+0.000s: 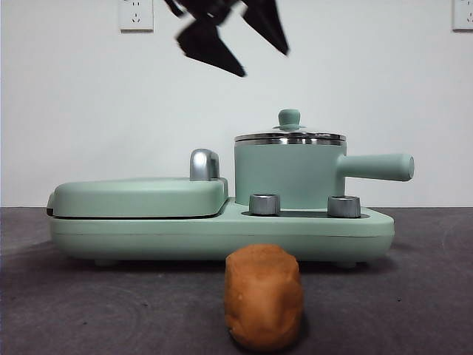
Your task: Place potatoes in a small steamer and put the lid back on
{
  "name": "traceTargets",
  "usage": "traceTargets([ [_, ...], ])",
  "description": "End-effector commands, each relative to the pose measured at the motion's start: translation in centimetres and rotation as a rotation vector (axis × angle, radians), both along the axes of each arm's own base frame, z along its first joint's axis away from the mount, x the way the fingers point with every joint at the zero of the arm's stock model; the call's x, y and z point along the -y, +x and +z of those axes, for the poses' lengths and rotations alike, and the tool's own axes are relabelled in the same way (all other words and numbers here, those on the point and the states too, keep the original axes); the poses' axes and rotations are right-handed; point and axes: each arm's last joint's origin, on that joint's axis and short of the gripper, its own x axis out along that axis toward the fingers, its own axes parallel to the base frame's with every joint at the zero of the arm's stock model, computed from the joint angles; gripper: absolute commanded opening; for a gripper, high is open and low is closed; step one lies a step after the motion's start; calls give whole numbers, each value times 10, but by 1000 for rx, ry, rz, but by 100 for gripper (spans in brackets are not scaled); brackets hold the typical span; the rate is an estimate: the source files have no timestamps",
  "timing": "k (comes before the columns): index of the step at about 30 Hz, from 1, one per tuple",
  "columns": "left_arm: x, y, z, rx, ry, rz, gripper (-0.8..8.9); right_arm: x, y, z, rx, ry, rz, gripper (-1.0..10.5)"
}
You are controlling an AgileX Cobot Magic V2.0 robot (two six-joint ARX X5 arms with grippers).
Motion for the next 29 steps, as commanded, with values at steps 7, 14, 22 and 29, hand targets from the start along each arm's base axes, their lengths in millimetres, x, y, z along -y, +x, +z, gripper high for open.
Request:
traceTargets([
  [7,35,27,-32,34,-10,-37,467,0,0,5,24,-4,5,498],
  [14,42,33,-49,7,18,-34,463,0,0,5,24,-4,5,498],
  [22,47,31,-56,18,63,-75,400,0,0,5,24,-4,4,498],
  [29,50,35,-64,31,81,-82,254,0,0,5,24,-4,4,498],
])
